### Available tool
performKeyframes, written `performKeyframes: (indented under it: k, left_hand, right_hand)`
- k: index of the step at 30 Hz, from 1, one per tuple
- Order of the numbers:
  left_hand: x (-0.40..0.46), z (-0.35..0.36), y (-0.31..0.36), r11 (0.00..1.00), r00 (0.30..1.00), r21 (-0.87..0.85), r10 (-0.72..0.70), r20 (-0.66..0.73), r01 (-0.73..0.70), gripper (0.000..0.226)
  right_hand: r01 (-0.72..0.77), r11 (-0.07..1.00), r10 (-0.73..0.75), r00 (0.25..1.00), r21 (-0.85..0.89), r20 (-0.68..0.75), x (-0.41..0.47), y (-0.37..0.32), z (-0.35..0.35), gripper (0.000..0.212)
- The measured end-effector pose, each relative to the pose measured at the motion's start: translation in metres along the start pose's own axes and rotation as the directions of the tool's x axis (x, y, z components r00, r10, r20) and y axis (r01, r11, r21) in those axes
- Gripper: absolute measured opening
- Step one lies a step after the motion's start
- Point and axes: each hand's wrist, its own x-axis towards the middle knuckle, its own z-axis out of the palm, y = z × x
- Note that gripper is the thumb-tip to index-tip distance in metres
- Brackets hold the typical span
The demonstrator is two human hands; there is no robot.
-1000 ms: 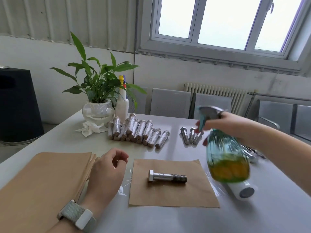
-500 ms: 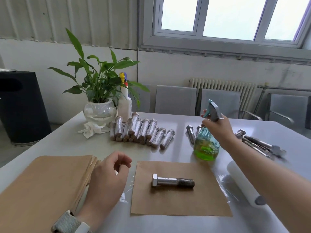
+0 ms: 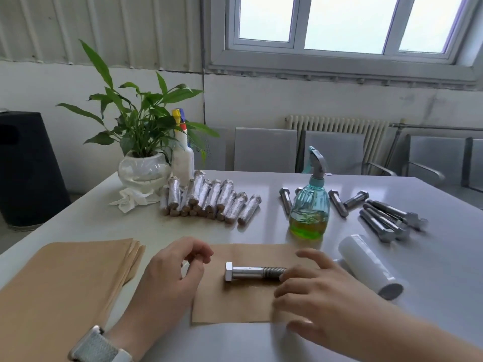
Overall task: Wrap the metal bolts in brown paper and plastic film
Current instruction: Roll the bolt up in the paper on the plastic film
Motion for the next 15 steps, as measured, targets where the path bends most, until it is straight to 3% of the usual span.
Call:
performKeyframes:
  k: [3, 8, 11, 15]
  left_hand:
    - [-0.001, -0.002, 0.006, 0.996, 0.985, 0.018, 0.086, 0.147, -0.09, 0.021]
    - [-0.004, 0.001, 0.01, 0.987, 0.938, 0.002, 0.154, 0.309, -0.163, 0.029]
    - [-0.003, 0.004, 0.008, 0.984, 0.925, 0.008, 0.164, 0.342, -0.178, 0.036]
    - [0.0, 0.001, 0.006, 0.981, 0.893, 0.005, 0.176, 0.415, -0.196, 0.064]
  right_hand:
    - [-0.016, 0.997, 0.021, 0.998, -0.076, 0.063, 0.006, -0.012, 0.002, 0.015]
    - [-0.104, 0.978, 0.095, 0.994, -0.183, -0.061, 0.012, -0.025, 0.007, 0.017]
    - [-0.208, 0.968, 0.197, 0.977, -0.138, -0.085, 0.017, -0.027, 0.006, 0.013]
    - [-0.327, 0.945, 0.328, 0.945, -0.022, 0.015, 0.024, -0.018, 0.005, 0.018]
